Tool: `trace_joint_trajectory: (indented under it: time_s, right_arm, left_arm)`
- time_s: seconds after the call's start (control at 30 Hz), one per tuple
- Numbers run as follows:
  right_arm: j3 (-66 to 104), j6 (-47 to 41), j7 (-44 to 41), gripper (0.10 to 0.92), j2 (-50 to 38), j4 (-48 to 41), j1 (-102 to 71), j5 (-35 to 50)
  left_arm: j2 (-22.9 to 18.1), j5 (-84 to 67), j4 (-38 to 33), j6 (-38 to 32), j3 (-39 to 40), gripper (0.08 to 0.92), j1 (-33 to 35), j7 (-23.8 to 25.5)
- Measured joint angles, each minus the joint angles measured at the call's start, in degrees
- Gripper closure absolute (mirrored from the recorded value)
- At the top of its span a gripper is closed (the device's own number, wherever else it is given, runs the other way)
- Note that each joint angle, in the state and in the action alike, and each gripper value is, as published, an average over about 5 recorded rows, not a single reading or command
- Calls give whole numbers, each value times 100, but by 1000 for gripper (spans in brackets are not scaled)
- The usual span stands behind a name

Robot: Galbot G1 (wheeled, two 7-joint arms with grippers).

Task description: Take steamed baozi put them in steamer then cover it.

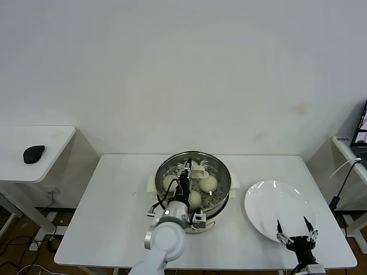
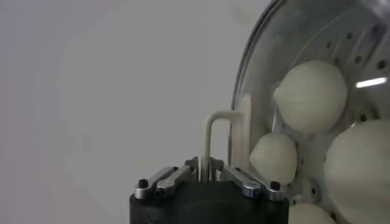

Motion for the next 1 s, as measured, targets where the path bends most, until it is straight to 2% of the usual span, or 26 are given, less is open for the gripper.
trace_joint_trajectory:
  time_s: [0.23,0.47,0.57,0.7,0.87,1.0]
  right_arm:
    - [7,5,-2,203,-4,22,-37,-4]
    - [28,35,-10,203,-88,52,-102,62]
    - [35,78,-20,203,-142,65,-127,128]
    - [-12,160,-19,203,-222,114,-157,263]
    - [-152,267,-5,203,-358,204,-236,503]
    - [-338,302,-3,203,-516,302,-379,773]
  left_arm:
    - [216,-240,-490,-27,0,408,309,-86]
    - [585,-925,-1423,-51,-205,219,971,-289]
    - [786,-1529,-1855,-99,-409,183,1417,-506]
    - [1025,-2779,-2198,-420,-920,178,2077,-1052]
    - [1185,-4679,-2284,-1074,-1684,177,2861,-1803]
    - [1232,-6212,-2284,-1558,-2129,177,3444,-2226]
